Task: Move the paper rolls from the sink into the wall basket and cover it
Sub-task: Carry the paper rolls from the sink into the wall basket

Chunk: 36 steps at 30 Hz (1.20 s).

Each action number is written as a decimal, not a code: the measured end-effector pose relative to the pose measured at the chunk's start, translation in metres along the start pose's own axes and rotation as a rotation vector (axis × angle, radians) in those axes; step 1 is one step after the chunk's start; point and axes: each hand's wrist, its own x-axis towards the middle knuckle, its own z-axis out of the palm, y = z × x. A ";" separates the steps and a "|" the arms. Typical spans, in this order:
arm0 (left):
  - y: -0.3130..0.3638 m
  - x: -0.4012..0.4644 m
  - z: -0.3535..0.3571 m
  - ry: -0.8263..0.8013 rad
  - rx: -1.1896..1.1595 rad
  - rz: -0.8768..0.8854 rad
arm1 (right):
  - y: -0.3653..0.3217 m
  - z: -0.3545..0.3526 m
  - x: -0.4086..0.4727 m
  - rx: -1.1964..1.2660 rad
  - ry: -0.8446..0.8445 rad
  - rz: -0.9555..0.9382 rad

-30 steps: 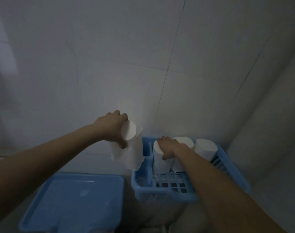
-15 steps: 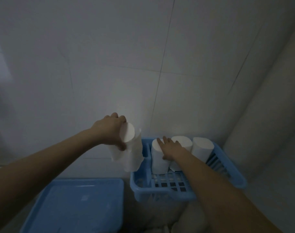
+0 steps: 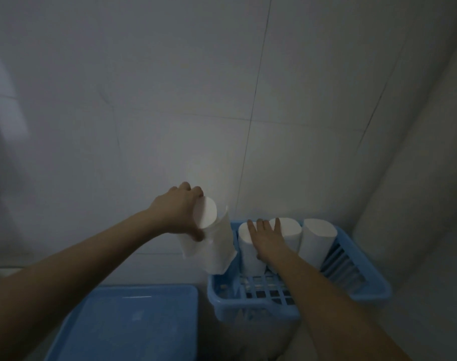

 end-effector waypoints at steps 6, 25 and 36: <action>0.002 0.001 0.001 -0.003 -0.001 -0.006 | 0.004 -0.001 0.004 0.018 -0.009 -0.017; 0.018 0.003 -0.019 -0.081 -0.351 -0.223 | 0.035 -0.160 -0.059 0.708 -0.109 -0.091; 0.024 -0.016 -0.027 -0.187 -0.843 -0.397 | 0.007 -0.198 -0.112 0.918 -0.253 -0.090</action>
